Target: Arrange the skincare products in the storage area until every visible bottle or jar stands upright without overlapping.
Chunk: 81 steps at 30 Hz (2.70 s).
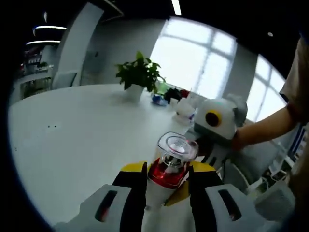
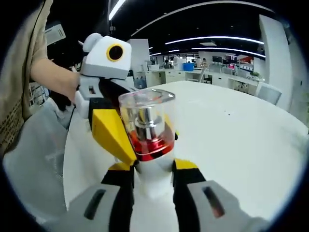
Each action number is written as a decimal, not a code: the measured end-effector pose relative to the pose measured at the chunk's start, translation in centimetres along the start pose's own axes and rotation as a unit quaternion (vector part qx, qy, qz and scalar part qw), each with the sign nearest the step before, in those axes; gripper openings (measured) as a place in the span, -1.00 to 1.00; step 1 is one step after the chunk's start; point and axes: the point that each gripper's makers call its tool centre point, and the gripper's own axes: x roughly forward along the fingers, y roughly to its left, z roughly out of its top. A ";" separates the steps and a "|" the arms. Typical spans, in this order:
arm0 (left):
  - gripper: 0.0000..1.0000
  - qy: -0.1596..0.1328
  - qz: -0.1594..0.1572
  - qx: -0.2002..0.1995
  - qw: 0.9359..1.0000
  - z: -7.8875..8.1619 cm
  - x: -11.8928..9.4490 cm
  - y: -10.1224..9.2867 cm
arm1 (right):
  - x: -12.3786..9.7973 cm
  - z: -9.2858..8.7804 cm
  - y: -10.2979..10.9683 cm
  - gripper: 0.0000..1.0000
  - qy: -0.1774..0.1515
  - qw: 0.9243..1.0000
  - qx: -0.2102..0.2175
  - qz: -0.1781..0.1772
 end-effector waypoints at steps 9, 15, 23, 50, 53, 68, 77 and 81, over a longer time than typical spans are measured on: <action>-0.38 -0.003 0.002 -0.001 1.000 0.2 0.4 0.5 | 0.2 0.1 -0.7 -0.40 0.002 1.000 -0.003 0.013; -0.38 -0.004 0.003 -0.008 1.000 0.2 0.4 0.5 | 0.2 0.0 -0.7 -0.40 0.007 0.999 0.000 0.033; -0.36 0.001 0.003 -0.012 1.000 -0.2 0.3 0.1 | 0.1 -0.3 -0.1 -0.40 0.024 0.998 0.000 0.055; -0.25 0.022 -0.001 -0.035 0.999 -1.6 -0.2 -1.1 | -0.4 -2.8 0.7 -0.41 0.057 0.998 0.000 0.031; -0.15 0.025 0.005 -0.036 0.999 -1.9 -0.5 -1.2 | -0.7 -2.9 0.8 -0.38 0.054 0.998 0.007 0.021; 0.12 0.042 0.036 -0.047 0.997 -3.6 -5.0 -2.4 | -3.0 -2.2 3.4 0.02 0.034 0.998 0.055 -0.017; 0.41 0.053 0.082 -0.080 0.992 -6.7 -10.0 -3.7 | -3.7 -2.1 6.7 0.23 0.029 0.996 0.076 -0.030; 0.49 0.047 0.104 -0.108 0.988 -7.9 -12.5 -4.5 | -4.8 -2.1 7.3 0.29 0.015 0.994 0.101 -0.044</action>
